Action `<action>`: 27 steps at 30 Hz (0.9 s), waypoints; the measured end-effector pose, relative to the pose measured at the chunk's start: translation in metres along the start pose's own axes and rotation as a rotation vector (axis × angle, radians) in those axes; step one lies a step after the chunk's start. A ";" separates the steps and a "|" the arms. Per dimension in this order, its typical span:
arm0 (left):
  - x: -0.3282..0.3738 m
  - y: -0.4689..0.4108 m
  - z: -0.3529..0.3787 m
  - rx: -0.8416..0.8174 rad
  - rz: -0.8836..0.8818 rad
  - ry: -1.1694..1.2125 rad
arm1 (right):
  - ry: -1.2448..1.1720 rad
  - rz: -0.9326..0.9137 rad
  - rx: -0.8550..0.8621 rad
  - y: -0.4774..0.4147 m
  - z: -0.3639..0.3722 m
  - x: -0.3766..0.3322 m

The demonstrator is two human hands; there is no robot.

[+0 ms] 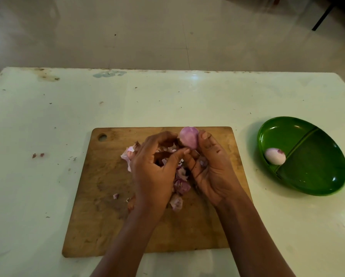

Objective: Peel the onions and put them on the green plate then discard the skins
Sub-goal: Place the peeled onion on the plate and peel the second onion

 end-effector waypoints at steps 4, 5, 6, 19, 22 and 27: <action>0.001 -0.002 -0.001 0.008 -0.224 0.188 | -0.086 -0.032 -0.105 -0.002 0.001 -0.002; 0.001 -0.003 0.000 -0.001 -0.264 0.226 | -0.096 -0.044 -0.146 -0.003 0.001 -0.002; 0.000 -0.003 0.000 -0.014 -0.299 0.252 | -0.095 -0.054 -0.180 -0.003 0.002 -0.003; 0.006 -0.003 0.002 -0.158 -0.400 0.355 | -0.082 -0.029 -0.275 0.000 0.005 -0.003; 0.002 -0.002 0.003 -0.154 -0.394 0.320 | -0.077 -0.046 -0.237 -0.001 0.004 -0.003; -0.004 -0.001 0.001 -0.108 -0.268 0.095 | -0.051 -0.158 -0.040 -0.006 -0.002 -0.006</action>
Point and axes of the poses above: each hand's wrist, its own y-axis away from the middle knuckle, its own z-axis out of the palm, x = y × z, the point moved 5 cm from there along -y, towards the middle knuckle, and after that the axes turned 15 degrees about x, right-handed, at the moved point
